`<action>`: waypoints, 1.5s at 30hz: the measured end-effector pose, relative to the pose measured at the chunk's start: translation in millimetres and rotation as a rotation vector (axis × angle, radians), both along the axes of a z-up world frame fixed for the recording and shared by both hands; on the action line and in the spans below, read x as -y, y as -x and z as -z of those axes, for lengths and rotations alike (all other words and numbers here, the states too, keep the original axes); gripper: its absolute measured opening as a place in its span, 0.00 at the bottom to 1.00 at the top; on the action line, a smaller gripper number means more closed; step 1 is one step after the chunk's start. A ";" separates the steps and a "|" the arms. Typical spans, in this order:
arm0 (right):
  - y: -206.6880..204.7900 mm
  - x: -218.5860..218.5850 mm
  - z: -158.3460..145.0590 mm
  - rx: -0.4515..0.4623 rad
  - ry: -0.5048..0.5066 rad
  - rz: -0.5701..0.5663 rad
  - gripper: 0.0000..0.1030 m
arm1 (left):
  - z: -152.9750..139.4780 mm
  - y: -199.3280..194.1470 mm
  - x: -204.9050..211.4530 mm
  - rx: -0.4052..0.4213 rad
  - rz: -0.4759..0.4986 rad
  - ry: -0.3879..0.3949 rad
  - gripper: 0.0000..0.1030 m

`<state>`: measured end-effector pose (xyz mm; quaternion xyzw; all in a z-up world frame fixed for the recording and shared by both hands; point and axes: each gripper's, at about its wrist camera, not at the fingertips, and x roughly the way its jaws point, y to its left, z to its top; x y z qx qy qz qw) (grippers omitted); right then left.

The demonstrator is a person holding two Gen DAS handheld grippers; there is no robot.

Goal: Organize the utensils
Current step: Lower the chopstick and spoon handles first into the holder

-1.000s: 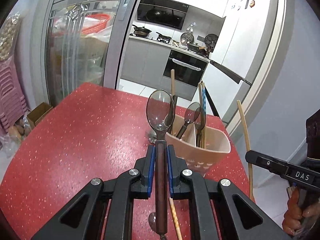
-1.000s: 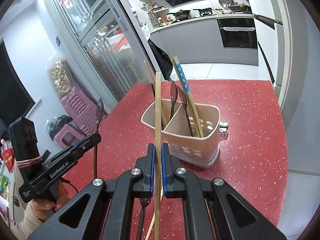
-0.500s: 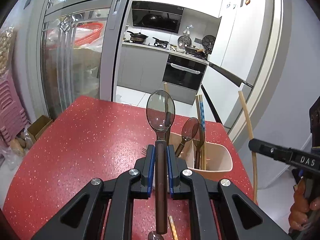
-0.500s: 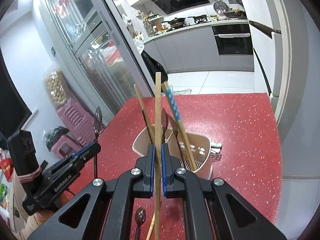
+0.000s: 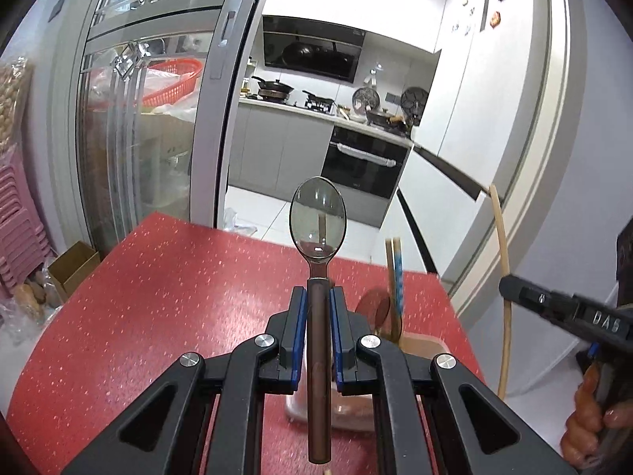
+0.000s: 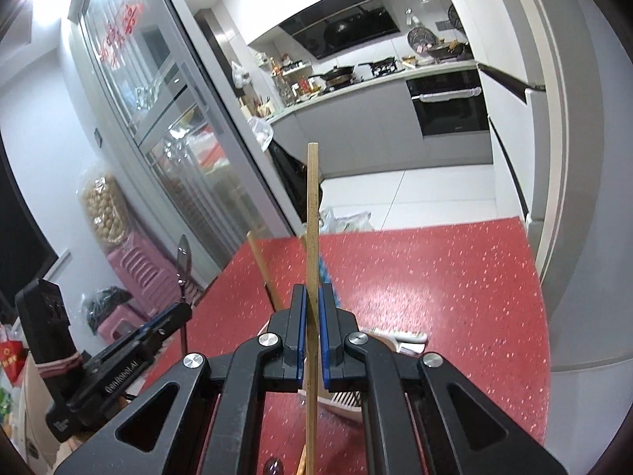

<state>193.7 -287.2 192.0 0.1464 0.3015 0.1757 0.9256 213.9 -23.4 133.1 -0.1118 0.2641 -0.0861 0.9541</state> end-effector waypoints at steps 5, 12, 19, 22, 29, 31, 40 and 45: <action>-7.6 -4.5 -5.4 0.049 0.022 0.028 0.06 | -7.4 -17.2 0.8 0.024 -0.008 0.031 0.35; -24.8 -12.9 -3.7 0.116 0.068 0.075 0.06 | -8.3 -38.2 10.4 0.060 -0.012 0.073 0.35; -42.2 -24.0 6.0 0.184 0.141 0.101 0.06 | 12.9 -59.1 18.1 0.064 -0.019 0.076 0.35; -49.0 -27.4 12.5 0.196 0.163 0.103 0.06 | 22.4 -64.9 18.6 0.068 -0.021 0.075 0.35; -58.3 -24.9 36.6 0.193 0.188 0.123 0.06 | 35.2 -64.0 27.9 0.099 -0.019 0.046 0.35; -58.1 -26.5 41.7 0.191 0.195 0.122 0.06 | 39.1 -59.5 31.4 0.109 -0.016 0.031 0.35; -39.5 -36.3 61.7 0.197 0.249 0.099 0.06 | 54.9 -40.3 44.1 0.135 -0.004 -0.059 0.35; -27.7 -35.5 72.0 0.171 0.243 0.086 0.06 | 63.3 -39.3 41.7 0.105 -0.006 -0.072 0.35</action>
